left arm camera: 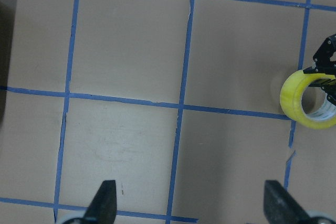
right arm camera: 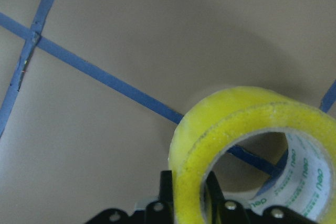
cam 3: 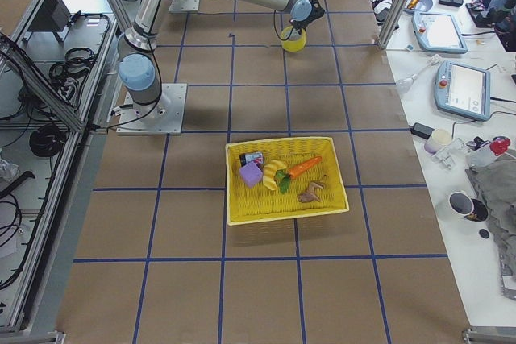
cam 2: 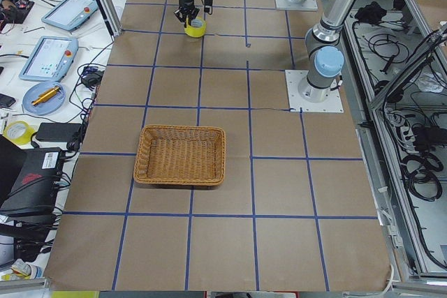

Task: Transfer tape with both arms
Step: 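Carry the tape roll with the right gripper to the table center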

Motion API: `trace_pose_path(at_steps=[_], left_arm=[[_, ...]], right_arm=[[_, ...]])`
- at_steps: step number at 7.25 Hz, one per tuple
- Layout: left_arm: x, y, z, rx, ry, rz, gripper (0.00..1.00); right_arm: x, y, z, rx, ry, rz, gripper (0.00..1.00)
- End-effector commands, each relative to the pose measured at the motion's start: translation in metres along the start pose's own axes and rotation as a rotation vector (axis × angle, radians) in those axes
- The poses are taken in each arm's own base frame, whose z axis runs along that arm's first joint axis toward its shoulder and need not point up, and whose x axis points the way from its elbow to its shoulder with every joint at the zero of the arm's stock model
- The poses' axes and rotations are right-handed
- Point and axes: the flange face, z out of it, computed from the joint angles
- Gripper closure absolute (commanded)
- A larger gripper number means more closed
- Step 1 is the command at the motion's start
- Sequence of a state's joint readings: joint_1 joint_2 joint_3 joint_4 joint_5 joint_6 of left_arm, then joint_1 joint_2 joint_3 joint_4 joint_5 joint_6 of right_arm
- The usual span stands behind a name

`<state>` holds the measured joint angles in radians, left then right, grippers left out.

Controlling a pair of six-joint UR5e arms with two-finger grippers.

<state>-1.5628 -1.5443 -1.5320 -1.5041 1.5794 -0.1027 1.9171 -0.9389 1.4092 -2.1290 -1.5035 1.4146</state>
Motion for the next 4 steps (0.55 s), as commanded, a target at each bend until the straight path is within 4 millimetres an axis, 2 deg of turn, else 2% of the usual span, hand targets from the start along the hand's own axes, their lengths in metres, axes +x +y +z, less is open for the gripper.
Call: trace_pose_path(at_steps=[1, 2, 3, 4], left_arm=[[-0.001, 0.000, 0.001, -0.001, -0.005, 0.009, 0.00], [-0.001, -0.001, 0.001, -0.003, -0.006, 0.006, 0.00], [-0.002, -0.001, 0.001, -0.001, -0.004, 0.005, 0.00], [-0.001, 0.001, -0.003, 0.005, 0.000, -0.004, 0.00]], right_arm=[[0.006, 0.002, 0.005, -0.010, 0.019, -0.013, 0.00], [0.005, 0.001, 0.001, 0.011, 0.015, -0.042, 0.00], [0.009, -0.009, -0.028, 0.131, 0.006, -0.144, 0.00], [0.014, -0.028, -0.067, 0.213, -0.006, -0.310, 0.00]])
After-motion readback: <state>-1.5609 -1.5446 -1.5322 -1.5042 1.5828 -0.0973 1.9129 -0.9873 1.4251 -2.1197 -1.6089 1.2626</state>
